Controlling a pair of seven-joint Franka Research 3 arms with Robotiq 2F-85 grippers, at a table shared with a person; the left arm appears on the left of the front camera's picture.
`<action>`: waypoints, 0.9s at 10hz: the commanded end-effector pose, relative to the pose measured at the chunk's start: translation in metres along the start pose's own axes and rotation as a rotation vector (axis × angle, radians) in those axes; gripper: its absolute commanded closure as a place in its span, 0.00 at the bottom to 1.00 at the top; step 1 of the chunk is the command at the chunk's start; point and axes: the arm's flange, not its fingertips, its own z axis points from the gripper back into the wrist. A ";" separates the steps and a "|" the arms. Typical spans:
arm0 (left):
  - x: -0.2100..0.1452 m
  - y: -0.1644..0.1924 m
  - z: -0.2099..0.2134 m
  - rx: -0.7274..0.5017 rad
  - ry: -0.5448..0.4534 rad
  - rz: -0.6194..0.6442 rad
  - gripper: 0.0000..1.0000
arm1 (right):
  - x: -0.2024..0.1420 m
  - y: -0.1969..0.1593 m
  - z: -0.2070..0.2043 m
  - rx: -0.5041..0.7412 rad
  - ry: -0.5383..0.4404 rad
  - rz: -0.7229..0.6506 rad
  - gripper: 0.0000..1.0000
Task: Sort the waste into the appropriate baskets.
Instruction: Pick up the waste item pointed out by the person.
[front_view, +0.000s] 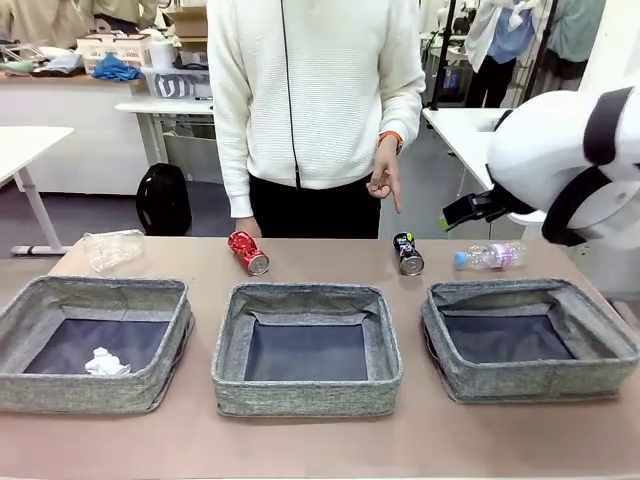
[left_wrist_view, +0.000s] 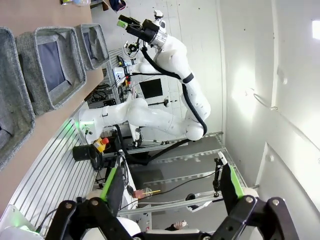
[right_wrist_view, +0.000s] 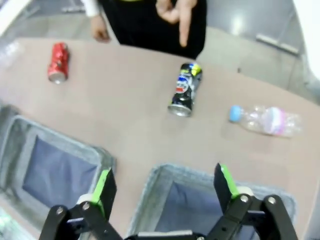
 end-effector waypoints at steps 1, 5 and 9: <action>0.000 -0.003 0.002 -0.013 -0.007 -0.002 0.00 | 0.001 -0.019 0.030 0.084 -0.031 -0.081 0.00; 0.000 -0.003 0.002 -0.013 -0.007 -0.002 0.00 | 0.051 0.004 -0.032 -0.048 0.079 -0.008 0.00; 0.000 -0.003 0.002 -0.013 -0.007 -0.002 0.00 | 0.099 0.010 -0.154 -0.207 0.431 -0.111 0.00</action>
